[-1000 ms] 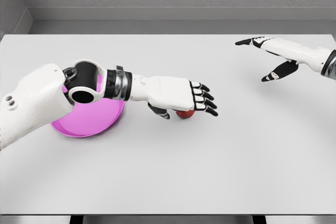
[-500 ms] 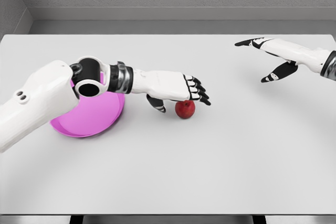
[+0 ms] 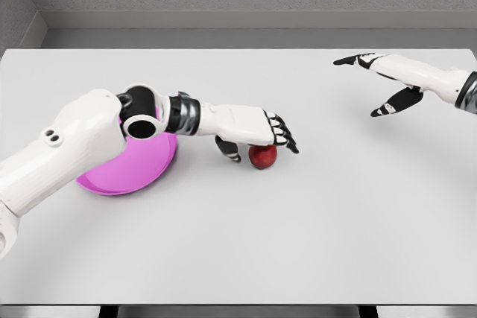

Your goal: Put the apple on the plate with both arms

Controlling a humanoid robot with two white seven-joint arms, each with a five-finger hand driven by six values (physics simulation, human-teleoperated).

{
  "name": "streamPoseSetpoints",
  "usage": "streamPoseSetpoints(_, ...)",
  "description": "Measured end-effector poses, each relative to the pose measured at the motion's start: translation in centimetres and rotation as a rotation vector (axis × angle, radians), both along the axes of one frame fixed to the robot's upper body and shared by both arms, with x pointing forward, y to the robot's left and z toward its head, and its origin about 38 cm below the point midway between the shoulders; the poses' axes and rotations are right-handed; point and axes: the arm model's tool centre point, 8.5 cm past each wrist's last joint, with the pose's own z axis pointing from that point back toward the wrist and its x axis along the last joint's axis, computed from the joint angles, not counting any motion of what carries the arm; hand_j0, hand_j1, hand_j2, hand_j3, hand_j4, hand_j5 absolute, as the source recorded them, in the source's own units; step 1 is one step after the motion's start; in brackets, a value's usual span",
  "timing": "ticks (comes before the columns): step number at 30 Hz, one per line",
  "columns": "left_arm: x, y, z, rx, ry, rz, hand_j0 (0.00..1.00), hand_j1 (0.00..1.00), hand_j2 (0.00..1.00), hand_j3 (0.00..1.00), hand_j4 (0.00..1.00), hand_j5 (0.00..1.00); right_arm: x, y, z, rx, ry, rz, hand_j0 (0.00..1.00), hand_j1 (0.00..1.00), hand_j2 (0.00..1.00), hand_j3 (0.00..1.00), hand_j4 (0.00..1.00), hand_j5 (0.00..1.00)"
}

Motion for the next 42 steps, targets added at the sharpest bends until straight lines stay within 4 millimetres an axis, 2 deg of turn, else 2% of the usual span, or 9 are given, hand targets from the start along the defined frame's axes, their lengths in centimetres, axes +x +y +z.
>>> streamPoseSetpoints(6,-0.1,-0.2,-0.1,0.000,0.003,-0.003,0.83,0.83,0.83,0.83,0.83,0.83,0.0,0.0,0.0,0.000,0.000,0.000,1.00,1.00,1.00,1.00,1.00,1.00)
streamPoseSetpoints(34,-0.1,-0.1,-1.4,0.034,0.022,0.000,0.83,0.83,0.83,0.83,0.83,0.83,0.0,0.0,-0.1,-0.001,0.002,0.000,1.00,1.00,1.00,1.00,1.00,1.00)
streamPoseSetpoints(39,-0.2,-0.2,-1.6,0.036,0.025,-0.002,0.67,0.67,0.67,0.67,0.67,0.67,0.0,0.0,-0.1,-0.001,0.002,0.000,1.00,1.00,1.00,1.00,1.00,1.00)
streamPoseSetpoints(42,-0.2,-0.2,-1.6,0.043,0.027,-0.003,0.63,0.63,0.63,0.63,0.63,0.63,0.0,0.0,-0.1,-0.001,0.002,0.000,1.00,1.00,1.00,1.00,1.00,1.00)
